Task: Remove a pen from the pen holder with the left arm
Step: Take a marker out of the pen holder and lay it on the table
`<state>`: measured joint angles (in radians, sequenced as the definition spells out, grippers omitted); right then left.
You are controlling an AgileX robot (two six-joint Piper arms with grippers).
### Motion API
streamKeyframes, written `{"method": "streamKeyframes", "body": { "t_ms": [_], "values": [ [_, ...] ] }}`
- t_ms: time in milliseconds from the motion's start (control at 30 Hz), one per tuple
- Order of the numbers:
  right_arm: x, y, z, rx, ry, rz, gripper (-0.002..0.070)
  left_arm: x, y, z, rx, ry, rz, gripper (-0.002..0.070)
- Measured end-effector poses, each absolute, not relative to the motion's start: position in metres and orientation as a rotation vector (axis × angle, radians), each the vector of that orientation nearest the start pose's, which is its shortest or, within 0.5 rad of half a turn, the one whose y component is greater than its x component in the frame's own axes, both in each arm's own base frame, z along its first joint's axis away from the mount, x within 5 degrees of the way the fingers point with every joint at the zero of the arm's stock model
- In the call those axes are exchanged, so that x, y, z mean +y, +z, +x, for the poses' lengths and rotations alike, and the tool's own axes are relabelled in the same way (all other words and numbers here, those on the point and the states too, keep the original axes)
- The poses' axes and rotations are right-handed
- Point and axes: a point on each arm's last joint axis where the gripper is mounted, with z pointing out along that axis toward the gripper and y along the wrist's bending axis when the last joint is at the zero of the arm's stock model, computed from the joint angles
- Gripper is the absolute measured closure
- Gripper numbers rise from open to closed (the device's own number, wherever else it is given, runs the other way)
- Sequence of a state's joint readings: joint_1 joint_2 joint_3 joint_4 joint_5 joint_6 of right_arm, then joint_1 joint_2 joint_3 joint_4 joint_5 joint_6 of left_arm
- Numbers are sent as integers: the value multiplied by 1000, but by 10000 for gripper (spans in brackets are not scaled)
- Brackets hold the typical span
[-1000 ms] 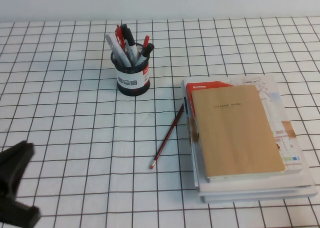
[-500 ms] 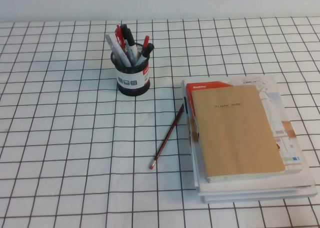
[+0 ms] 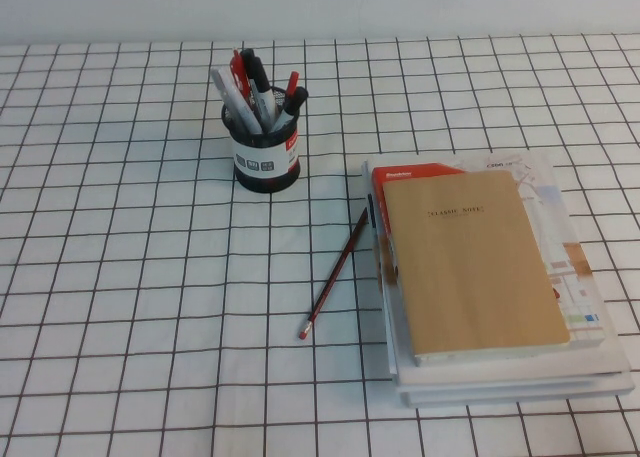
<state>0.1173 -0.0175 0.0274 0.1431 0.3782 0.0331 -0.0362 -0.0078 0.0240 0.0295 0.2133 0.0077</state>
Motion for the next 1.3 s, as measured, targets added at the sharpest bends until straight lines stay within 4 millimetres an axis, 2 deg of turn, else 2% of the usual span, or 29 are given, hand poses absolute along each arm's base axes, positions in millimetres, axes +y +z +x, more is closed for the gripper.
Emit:
{"method": "streamKeyframes", "body": {
  "t_ms": [233,1300],
  "values": [
    [11,171,51,1875,245,9,691,0,172,53,1869,32,74,676],
    [11,171,51,1875,245,9,691,0,171,52,1882,38,78,676]
  ]
}}
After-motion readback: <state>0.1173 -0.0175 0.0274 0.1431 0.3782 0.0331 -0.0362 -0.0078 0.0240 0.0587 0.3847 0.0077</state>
